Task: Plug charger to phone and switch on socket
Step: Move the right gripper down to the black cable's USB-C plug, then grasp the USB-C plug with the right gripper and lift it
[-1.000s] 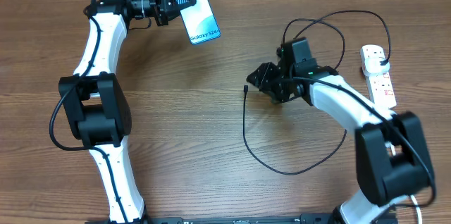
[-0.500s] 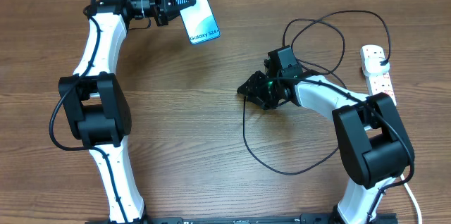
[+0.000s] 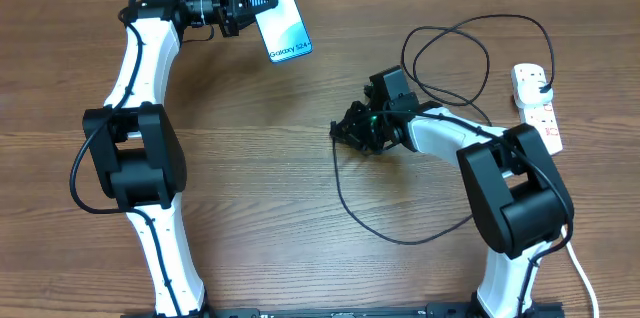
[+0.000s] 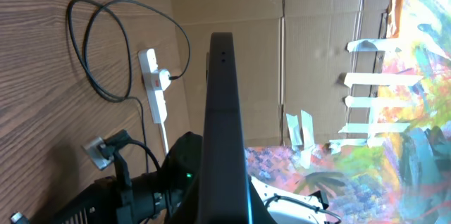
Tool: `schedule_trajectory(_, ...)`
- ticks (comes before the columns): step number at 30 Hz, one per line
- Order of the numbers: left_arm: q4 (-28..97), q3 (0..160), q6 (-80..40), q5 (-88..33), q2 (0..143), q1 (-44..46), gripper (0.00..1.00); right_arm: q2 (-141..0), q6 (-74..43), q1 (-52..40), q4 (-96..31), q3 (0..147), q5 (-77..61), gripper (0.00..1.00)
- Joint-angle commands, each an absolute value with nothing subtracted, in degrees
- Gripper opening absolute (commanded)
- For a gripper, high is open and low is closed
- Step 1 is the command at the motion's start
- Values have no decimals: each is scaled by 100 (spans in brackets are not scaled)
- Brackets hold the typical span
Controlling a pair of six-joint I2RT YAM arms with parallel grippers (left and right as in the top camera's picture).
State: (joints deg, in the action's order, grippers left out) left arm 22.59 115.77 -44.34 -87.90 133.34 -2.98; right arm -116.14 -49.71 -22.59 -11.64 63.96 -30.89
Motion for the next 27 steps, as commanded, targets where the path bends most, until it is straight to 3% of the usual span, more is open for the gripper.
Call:
schedule_trajectory(1,2296,11644,-4283,-9063,13340,-220,4,-11705,-4967,-2270,-1026,6418,-3260,4)
schedule_trajectory(27,2418,11644,-4676,-9065,13340,5,4,-9384,-2842,-1931,-1247,6667,-5103,4)
